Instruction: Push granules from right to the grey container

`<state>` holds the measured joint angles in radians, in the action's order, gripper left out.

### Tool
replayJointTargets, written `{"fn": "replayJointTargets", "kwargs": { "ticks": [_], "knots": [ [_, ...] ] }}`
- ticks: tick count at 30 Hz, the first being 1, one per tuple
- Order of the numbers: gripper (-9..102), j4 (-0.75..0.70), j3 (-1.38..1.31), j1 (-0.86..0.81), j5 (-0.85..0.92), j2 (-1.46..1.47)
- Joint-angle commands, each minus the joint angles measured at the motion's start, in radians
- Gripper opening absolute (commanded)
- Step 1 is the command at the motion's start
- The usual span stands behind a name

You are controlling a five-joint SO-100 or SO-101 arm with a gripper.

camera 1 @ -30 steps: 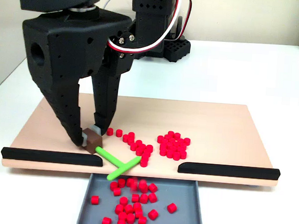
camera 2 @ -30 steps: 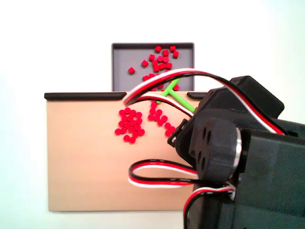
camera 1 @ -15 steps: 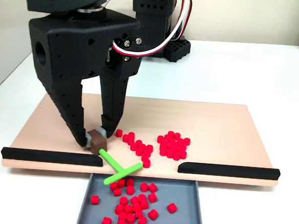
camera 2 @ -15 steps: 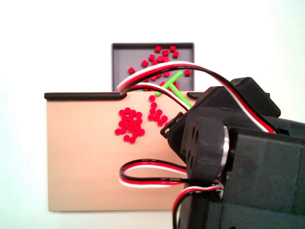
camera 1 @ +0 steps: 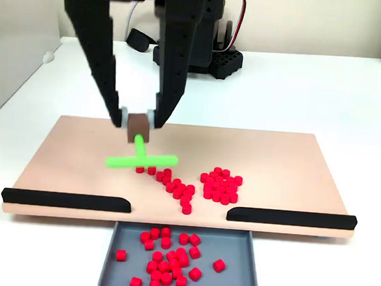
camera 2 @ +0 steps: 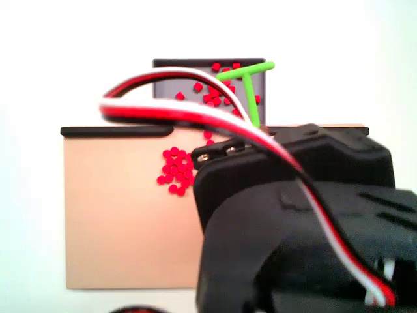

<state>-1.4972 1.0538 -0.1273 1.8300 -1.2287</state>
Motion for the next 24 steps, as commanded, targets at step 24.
{"fn": "replayJointTargets", "kwargs": {
  "ticks": [24],
  "knots": [
    [0, 0.009, 0.770, 0.112, -0.374, -0.686]
  ]
}}
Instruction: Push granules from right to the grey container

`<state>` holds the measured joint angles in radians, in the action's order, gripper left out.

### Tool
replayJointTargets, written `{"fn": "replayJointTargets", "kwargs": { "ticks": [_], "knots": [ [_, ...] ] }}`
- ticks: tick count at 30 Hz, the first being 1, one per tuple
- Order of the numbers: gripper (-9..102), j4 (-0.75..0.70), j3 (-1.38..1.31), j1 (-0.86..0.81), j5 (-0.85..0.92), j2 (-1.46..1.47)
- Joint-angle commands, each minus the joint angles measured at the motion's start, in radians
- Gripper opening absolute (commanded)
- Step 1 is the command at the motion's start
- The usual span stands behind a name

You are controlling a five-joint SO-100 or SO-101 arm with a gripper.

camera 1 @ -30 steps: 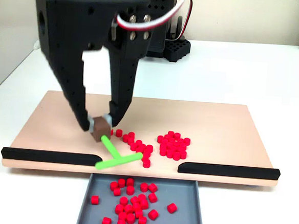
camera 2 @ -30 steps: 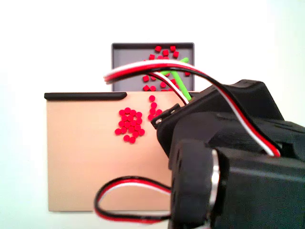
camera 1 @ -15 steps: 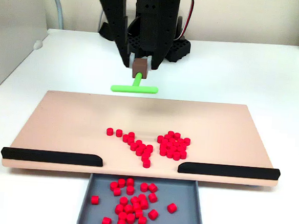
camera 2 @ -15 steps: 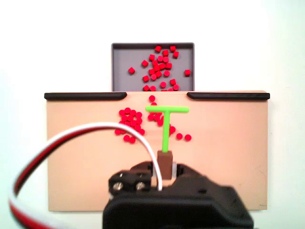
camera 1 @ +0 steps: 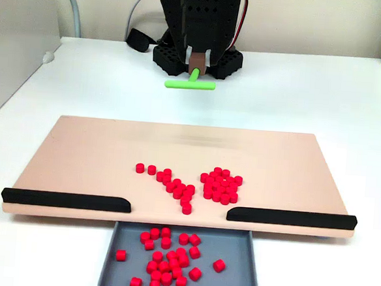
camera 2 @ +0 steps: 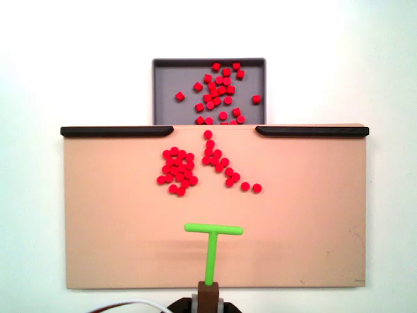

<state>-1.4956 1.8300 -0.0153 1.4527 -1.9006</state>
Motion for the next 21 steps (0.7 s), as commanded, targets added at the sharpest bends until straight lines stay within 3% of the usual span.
{"fn": "replayJointTargets", "kwargs": {
  "ticks": [1, 21],
  "knots": [
    [0, 0.008, -0.006, 0.000, 0.005, -0.009],
    [0, 0.008, -0.006, -0.011, 0.044, -0.008]
  ]
}}
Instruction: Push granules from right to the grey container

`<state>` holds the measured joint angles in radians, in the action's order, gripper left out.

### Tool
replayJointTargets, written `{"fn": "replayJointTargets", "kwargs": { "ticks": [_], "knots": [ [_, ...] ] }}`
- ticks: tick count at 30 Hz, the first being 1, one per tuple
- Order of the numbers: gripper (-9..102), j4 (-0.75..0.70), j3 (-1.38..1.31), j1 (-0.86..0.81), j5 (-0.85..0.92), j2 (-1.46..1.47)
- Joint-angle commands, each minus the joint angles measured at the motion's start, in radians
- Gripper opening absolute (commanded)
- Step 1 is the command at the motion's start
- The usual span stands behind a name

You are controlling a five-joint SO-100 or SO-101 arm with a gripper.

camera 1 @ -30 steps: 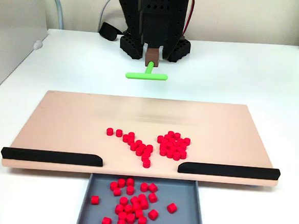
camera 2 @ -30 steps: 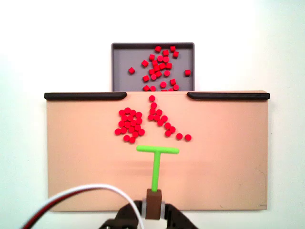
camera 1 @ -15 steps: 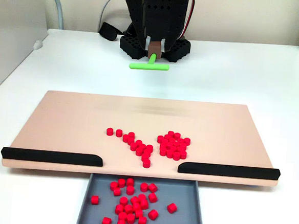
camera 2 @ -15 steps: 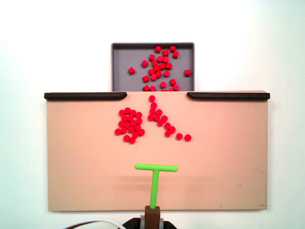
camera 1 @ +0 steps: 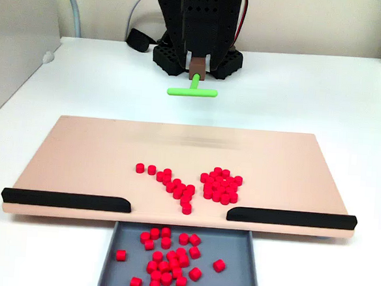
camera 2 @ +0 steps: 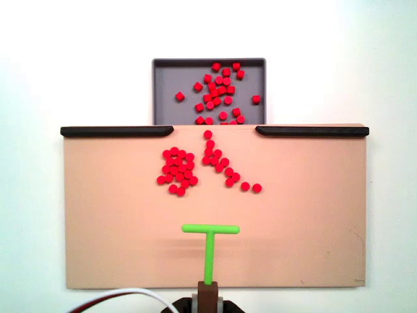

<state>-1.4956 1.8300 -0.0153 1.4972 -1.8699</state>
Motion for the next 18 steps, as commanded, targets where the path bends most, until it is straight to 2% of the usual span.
{"fn": "replayJointTargets", "kwargs": {
  "ticks": [1, 18],
  "knots": [
    [0, 0.005, -0.006, -0.011, 0.000, -0.040],
    [1, -0.003, -0.006, -0.008, 0.011, -0.017]
  ]
}}
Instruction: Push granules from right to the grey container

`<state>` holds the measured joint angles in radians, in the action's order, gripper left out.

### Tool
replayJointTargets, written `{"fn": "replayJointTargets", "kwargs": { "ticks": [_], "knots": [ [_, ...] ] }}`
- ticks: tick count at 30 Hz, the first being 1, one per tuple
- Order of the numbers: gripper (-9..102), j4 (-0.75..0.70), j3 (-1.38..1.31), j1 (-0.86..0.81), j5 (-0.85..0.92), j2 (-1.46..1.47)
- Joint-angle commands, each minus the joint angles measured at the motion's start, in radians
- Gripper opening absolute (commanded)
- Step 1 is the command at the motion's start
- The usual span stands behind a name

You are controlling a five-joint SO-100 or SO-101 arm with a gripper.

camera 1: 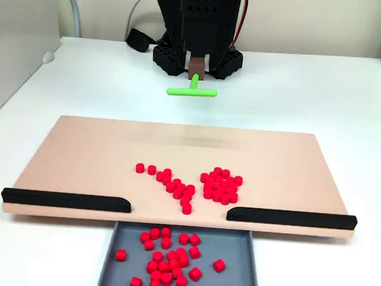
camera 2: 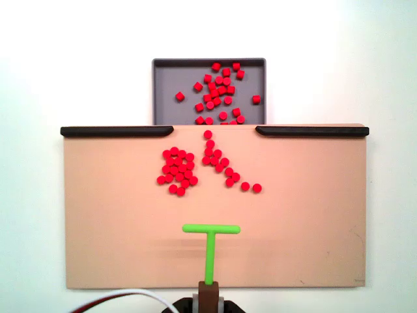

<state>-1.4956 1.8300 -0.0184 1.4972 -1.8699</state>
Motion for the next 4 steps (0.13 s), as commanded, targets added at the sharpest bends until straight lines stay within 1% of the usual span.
{"fn": "replayJointTargets", "kwargs": {
  "ticks": [1, 4],
  "knots": [
    [1, -0.003, -0.006, -0.009, 0.011, -0.017],
    [1, -0.003, -0.006, -0.015, 0.012, -0.017]
  ]
}}
